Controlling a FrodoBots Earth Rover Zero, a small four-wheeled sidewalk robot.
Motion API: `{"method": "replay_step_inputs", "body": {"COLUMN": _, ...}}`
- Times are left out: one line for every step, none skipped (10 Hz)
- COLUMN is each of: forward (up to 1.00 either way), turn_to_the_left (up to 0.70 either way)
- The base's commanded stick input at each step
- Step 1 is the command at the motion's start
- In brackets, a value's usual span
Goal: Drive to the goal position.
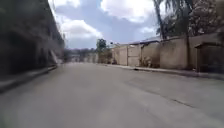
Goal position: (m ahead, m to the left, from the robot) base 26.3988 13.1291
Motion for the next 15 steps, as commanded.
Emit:
{"method": "replay_step_inputs", "body": {"forward": 1.00, "turn_to_the_left": 0.00}}
{"method": "replay_step_inputs", "body": {"forward": 1.00, "turn_to_the_left": 0.00}}
{"method": "replay_step_inputs", "body": {"forward": 1.00, "turn_to_the_left": 0.00}}
{"method": "replay_step_inputs", "body": {"forward": 1.00, "turn_to_the_left": 0.00}}
{"method": "replay_step_inputs", "body": {"forward": 1.00, "turn_to_the_left": 0.00}}
{"method": "replay_step_inputs", "body": {"forward": 1.00, "turn_to_the_left": 0.00}}
{"method": "replay_step_inputs", "body": {"forward": 1.00, "turn_to_the_left": 0.00}}
{"method": "replay_step_inputs", "body": {"forward": 1.00, "turn_to_the_left": 0.00}}
{"method": "replay_step_inputs", "body": {"forward": 1.00, "turn_to_the_left": 0.00}}
{"method": "replay_step_inputs", "body": {"forward": 1.00, "turn_to_the_left": 0.00}}
{"method": "replay_step_inputs", "body": {"forward": 1.00, "turn_to_the_left": 0.00}}
{"method": "replay_step_inputs", "body": {"forward": 1.00, "turn_to_the_left": 0.00}}
{"method": "replay_step_inputs", "body": {"forward": 1.00, "turn_to_the_left": 0.00}}
{"method": "replay_step_inputs", "body": {"forward": 1.00, "turn_to_the_left": -0.30}}
{"method": "replay_step_inputs", "body": {"forward": 1.00, "turn_to_the_left": -0.39}}
